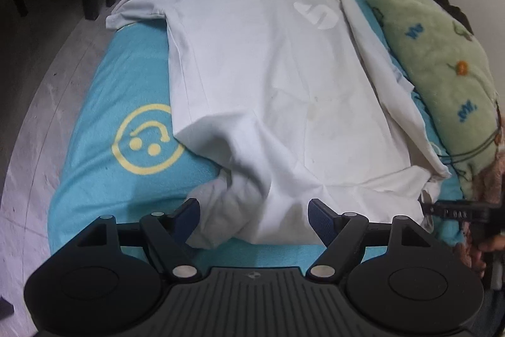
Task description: Fold clothes
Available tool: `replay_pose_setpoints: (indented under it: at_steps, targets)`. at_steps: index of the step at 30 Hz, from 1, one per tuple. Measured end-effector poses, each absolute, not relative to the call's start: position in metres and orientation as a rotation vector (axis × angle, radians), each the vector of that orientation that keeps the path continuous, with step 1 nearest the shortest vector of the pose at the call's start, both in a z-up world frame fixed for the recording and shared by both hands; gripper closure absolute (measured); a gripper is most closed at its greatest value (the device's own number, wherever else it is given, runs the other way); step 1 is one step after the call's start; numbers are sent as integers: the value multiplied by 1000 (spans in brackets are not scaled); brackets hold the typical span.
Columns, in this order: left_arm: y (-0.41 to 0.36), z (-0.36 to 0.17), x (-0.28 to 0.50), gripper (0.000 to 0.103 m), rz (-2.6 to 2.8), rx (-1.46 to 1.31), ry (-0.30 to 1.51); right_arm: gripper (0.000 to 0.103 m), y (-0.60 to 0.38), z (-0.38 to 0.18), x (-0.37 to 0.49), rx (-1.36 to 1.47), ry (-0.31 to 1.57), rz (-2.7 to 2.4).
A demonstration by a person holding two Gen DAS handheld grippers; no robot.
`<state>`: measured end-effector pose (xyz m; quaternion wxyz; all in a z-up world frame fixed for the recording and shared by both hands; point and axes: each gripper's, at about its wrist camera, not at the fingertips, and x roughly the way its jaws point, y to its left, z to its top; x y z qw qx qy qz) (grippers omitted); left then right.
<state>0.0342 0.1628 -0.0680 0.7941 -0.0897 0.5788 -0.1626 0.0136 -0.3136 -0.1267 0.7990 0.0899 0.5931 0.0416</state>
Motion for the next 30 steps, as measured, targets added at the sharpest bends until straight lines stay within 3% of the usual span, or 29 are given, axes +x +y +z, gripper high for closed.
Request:
replay_pose_setpoints:
  at_steps: [2,6,7,8,9,12,14,15,24,30]
  targets:
    - [170,-76,38,26,-352,-171,1269,52,-315,-124,14,249,1245,79]
    - [165,-93,42,27,-392,-139,1305,72,-315,-118,9,339,1165,8]
    - [161,-98,42,31,-408,-124,1318,83,-316,-119,5,363,1151,-3]
    - [156,-101,42,34,-423,-107,1331,87,-316,-119,2,386,1136,-13]
    - [153,-102,43,36,-428,-87,1340,87,-319,-114,-2,408,1115,-4]
    - [141,-100,46,66,-423,-1,1358,92,-326,-97,-15,471,1049,21]
    - [138,-88,46,90,-426,8,1345,92,-332,-85,-24,512,1005,38]
    - [139,-80,46,94,-427,-20,1339,92,-334,-80,-29,533,983,46]
    - [183,8,15,98,-419,-486,1263,94,-357,-29,-68,712,779,121]
    - [229,-25,-9,98,-224,-591,1360,95,-361,-23,-89,725,799,115]
